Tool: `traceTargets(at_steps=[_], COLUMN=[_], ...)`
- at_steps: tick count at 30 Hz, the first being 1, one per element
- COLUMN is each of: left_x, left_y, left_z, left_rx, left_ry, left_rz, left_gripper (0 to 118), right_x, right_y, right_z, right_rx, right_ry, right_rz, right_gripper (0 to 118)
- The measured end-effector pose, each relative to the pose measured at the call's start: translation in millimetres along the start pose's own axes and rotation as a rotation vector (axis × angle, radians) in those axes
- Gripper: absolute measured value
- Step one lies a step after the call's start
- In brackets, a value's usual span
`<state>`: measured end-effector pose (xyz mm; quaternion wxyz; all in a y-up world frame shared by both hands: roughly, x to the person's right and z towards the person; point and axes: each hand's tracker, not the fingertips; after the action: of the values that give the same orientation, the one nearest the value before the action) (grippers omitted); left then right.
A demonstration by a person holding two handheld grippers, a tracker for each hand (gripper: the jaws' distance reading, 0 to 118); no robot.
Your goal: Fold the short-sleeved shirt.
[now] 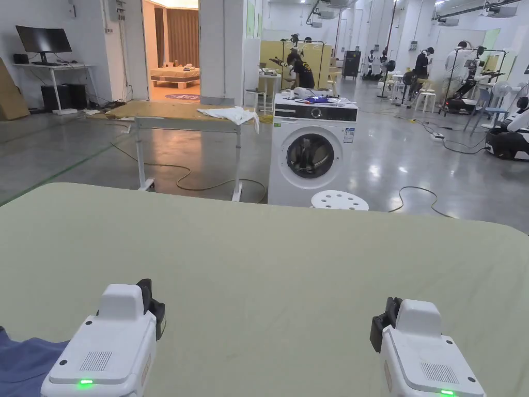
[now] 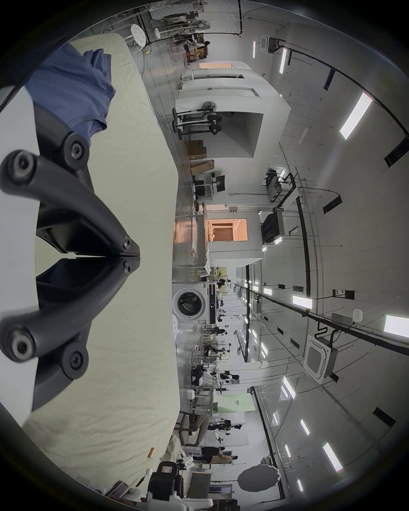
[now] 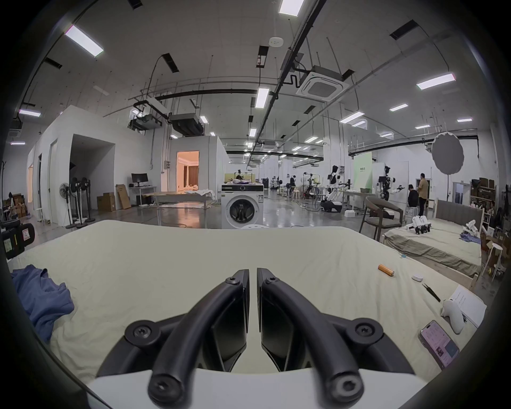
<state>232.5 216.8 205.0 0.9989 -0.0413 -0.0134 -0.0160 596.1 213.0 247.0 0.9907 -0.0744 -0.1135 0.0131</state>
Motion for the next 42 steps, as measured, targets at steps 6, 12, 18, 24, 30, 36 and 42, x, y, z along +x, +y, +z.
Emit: traceTargets(at_steps=[6, 12, 18, 24, 30, 36, 42], left_x=[-31, -14, 30, 25, 1, -25, -36], left_y=[-7, 9, -1, -7, 13, 9, 15], left_z=[-3, -2, -1, -5, -8, -7, 1], left_rx=[-0.023, -0.052, 0.005, 0.037, -0.07, -0.065, -0.022], left_ry=[-0.08, -0.044, 0.049, 0.048, -0.025, -0.041, -0.028], left_rz=[0.551, 0.131, -0.891, -1.073, -0.292, 0.308, 0.286], left_gripper=[0, 0, 0, 0, 0, 0, 0], right_x=[19, 18, -32, -24, 0, 20, 11], right_y=[2, 21, 9, 6, 15, 1, 7], right_z=[-2, -8, -14, -14, -16, -15, -4], right_rx=[-0.027, 0.008, 0.075, 0.045, -0.085, -0.137, -0.065], right_ry=[0.042, 0.089, 0.052, 0.035, 0.044, 0.028, 0.017], right_rz=[-0.36, -0.2, 0.997, 0.957, 0.231, -0.255, -0.161], right_gripper=[5, 4, 5, 5, 5, 4, 4])
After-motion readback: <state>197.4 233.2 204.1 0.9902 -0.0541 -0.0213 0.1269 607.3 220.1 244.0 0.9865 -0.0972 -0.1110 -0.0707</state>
